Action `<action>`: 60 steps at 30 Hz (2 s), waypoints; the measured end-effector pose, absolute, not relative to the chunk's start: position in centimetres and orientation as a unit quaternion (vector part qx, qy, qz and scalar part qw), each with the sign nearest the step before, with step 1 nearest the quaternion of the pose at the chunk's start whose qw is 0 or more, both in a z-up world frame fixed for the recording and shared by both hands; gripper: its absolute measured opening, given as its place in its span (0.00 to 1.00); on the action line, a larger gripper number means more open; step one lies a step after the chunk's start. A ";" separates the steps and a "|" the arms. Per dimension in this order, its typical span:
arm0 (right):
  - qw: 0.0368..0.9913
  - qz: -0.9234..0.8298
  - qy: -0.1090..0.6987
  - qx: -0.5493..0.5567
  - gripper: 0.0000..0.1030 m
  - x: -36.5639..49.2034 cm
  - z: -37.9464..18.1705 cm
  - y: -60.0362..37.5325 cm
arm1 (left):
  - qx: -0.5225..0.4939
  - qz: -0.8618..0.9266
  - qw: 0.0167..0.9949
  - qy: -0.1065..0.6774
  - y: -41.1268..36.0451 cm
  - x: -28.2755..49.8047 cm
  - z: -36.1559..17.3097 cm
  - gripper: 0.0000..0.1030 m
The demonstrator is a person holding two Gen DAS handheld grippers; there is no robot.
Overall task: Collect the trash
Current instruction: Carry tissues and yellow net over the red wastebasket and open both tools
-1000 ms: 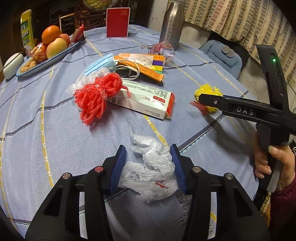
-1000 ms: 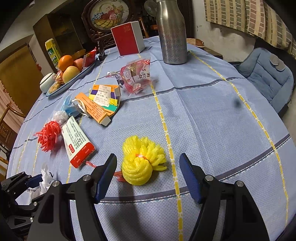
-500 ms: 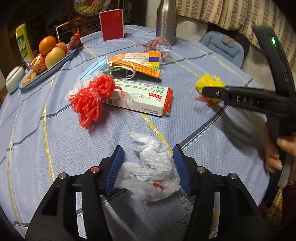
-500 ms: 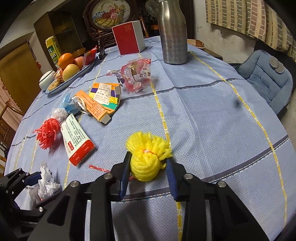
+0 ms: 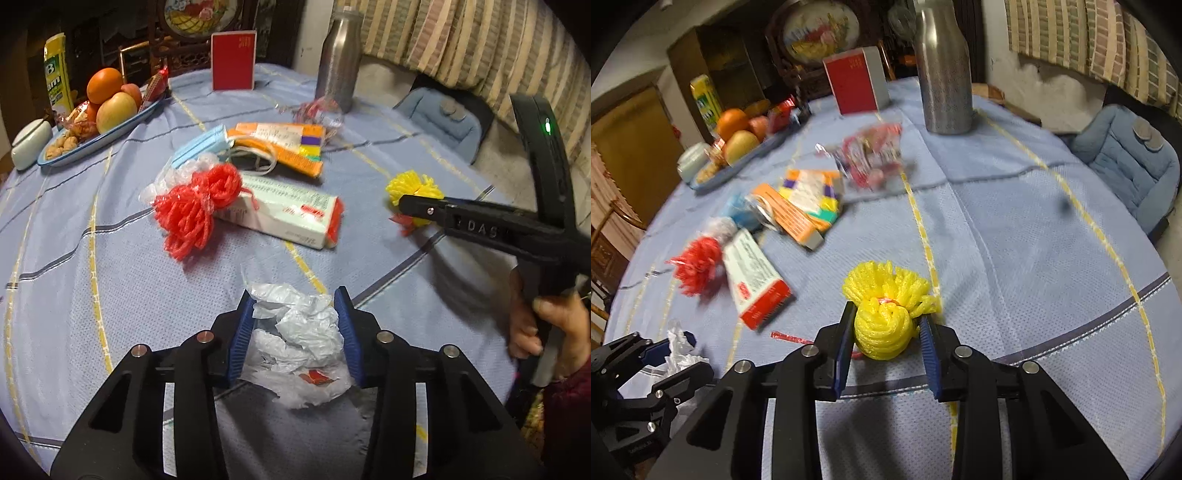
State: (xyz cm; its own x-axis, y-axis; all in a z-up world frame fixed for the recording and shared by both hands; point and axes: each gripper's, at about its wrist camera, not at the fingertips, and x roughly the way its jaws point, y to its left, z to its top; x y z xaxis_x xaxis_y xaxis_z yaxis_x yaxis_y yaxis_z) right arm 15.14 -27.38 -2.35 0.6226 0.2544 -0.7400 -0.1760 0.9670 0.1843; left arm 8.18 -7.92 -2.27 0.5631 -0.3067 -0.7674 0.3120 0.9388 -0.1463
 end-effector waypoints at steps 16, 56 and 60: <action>0.929 0.090 0.326 0.149 0.32 0.1 0.3 -39.2 | -0.024 -0.258 0.893 0.369 -10.7 3.2 0.7 0.42; 0.878 -0.200 0.324 0.291 0.78 -15.4 -9.0 -64.8 | 0.210 -0.511 0.730 0.402 -49.7 -3.8 -4.4 0.84; 0.877 -0.196 0.327 0.292 0.78 -15.5 -8.9 -64.6 | 0.215 -0.494 0.747 0.389 -48.5 -3.4 -3.9 0.89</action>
State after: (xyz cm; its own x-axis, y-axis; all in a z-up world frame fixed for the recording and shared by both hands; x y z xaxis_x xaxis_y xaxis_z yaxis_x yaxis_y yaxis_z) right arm -15.54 -64.61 -8.86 0.7094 -0.1532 -0.6879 0.5348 0.7528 0.3838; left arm -3.44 -48.47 -3.86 0.2083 -0.5715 -0.7937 0.9060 0.4186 -0.0636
